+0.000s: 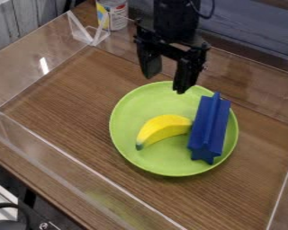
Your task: Remove the banana from inside the green plate and put it on the table
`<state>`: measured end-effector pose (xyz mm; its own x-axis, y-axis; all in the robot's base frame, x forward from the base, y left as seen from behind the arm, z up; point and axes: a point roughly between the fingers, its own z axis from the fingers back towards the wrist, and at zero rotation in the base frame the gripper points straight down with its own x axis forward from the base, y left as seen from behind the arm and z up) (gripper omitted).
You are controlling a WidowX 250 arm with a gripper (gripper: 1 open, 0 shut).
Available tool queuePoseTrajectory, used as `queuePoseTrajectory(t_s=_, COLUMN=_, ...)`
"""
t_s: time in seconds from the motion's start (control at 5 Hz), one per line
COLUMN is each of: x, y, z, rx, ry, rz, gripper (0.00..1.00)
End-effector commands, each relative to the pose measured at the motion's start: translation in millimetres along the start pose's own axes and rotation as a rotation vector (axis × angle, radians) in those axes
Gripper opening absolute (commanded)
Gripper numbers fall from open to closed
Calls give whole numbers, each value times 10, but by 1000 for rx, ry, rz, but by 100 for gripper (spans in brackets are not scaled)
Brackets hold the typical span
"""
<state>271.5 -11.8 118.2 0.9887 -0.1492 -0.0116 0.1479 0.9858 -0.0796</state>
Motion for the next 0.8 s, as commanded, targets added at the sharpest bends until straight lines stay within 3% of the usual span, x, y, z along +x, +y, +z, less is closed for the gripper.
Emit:
queuePoseTrajectory(t_s=0.0, x=-3, y=-15, z=-33, rx=9, ry=-19, rz=-21, gripper=100)
queuePoseTrajectory(t_s=0.6, x=-20, y=88, z=-449, rx=16, ry=7, rz=-32, gripper=100)
